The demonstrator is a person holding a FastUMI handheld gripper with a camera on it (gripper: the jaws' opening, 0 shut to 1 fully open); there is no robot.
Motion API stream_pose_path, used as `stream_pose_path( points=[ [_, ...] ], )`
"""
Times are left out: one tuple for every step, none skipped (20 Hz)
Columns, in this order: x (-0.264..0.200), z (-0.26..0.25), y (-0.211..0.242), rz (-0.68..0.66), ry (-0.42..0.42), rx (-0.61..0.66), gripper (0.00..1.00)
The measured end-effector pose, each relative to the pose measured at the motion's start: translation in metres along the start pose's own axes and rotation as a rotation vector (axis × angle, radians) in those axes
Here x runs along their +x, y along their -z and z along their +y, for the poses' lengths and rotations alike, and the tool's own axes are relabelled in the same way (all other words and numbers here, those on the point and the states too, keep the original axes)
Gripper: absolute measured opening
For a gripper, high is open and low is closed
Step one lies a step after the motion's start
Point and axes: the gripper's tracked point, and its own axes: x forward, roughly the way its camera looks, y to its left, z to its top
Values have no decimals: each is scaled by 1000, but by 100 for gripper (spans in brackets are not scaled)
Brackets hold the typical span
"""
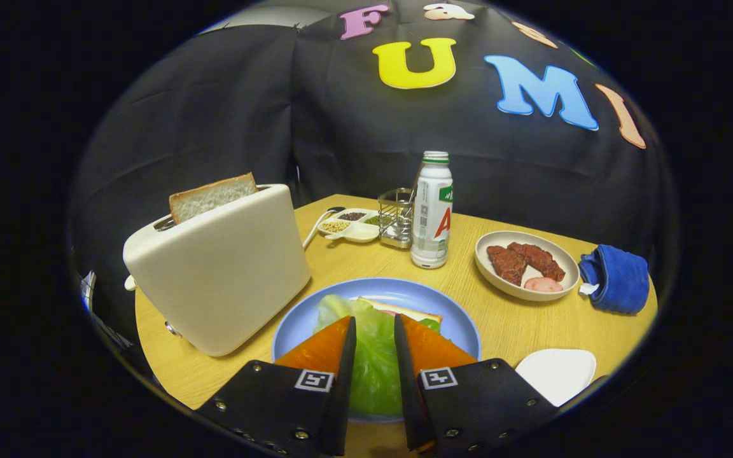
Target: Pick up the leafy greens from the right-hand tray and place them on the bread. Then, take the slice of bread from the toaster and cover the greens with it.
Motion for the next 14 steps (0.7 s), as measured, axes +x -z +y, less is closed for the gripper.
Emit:
stream_pose_path(
  points=[
    [-7,0,-7,-34,12,2,36],
    [-15,3,-13,-71,24,7,36],
    [-23,5,-21,-107,34,11,35],
    [-30,8,-26,-140,43,14,35],
    [-37,13,-32,-168,52,17,35],
    [-42,17,-36,-193,58,17,35],
    [-46,19,-41,-213,70,17,35],
    [-51,23,-45,-230,78,22,35],
    [-53,30,-47,-241,77,30,35],
    [-56,36,-51,-252,75,34,35],
    [-58,41,-54,-264,80,35,35],
    [-61,48,-59,-282,82,34,35],
    [-65,59,-65,-300,71,35,35],
    [-67,73,-70,-322,54,42,35]
  ],
)
